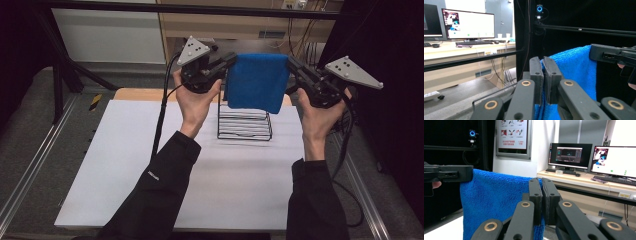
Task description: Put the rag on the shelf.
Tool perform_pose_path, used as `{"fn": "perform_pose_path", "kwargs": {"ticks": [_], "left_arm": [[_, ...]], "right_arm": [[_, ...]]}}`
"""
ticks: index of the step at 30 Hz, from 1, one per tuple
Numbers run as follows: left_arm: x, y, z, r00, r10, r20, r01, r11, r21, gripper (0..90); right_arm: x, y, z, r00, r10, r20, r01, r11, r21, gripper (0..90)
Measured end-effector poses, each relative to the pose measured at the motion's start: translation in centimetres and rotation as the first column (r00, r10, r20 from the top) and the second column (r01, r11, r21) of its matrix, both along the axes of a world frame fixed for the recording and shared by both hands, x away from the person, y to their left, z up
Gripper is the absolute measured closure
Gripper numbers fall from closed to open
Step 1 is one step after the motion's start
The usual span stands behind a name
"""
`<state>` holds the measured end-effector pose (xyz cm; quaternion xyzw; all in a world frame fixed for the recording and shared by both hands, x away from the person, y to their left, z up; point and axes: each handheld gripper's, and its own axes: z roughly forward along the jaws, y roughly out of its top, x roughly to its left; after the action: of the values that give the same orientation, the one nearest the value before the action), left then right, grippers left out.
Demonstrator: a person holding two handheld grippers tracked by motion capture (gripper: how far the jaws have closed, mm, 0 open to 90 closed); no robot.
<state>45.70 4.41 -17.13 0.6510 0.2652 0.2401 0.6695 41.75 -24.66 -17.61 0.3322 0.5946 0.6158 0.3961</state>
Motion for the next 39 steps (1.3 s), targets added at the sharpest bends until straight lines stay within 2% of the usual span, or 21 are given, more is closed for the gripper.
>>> {"fn": "perform_pose_path", "kwargs": {"ticks": [7, 13, 19, 25, 30, 33, 39], "left_arm": [[0.9, -0.2, 0.9, 1.0000, 0.007, 0.002, -0.007, 0.9999, -0.012, 86.3], [1.4, -0.4, 1.6, 0.9998, 0.016, 0.008, -0.016, 0.9998, -0.009, 86.2], [2.5, -0.4, 1.8, 0.9999, 0.012, -0.006, -0.012, 0.9993, -0.035, 86.2], [3.5, -0.7, 2.4, 0.9996, 0.026, 0.008, -0.026, 0.9994, -0.023, 86.2], [4.1, -0.6, 2.9, 0.9983, 0.041, 0.042, -0.041, 0.9991, -0.012, 86.2], [4.6, -0.4, 3.1, 0.9988, 0.037, 0.033, -0.035, 0.9988, -0.034, 86.1], [5.5, -0.7, 2.6, 0.9980, 0.051, 0.037, -0.050, 0.9987, -0.008, 86.1]], "right_arm": [[1.0, -0.1, 0.9, 1.0000, -0.006, 0.006, 0.006, 1.000, -0.014, 87.6], [1.7, -0.2, 1.4, 0.9999, 0.001, 0.011, -0.001, 1.000, 0.001, 87.6], [2.6, -0.2, 1.8, 0.9999, -0.003, 0.011, 0.002, 1.000, 0.008, 87.6], [3.9, -0.2, 2.4, 0.9998, -0.015, 0.009, 0.015, 1.000, 0.013, 87.6], [5.0, -0.2, 2.8, 0.9998, -0.008, 0.019, 0.008, 1.000, 0.023, 87.5], [5.5, 0.0, 3.0, 0.9995, -0.010, 0.030, 0.010, 1.000, 0.017, 87.5], [6.9, 0.0, 3.0, 0.9994, -0.015, 0.031, 0.015, 1.000, 0.010, 87.4]]}}
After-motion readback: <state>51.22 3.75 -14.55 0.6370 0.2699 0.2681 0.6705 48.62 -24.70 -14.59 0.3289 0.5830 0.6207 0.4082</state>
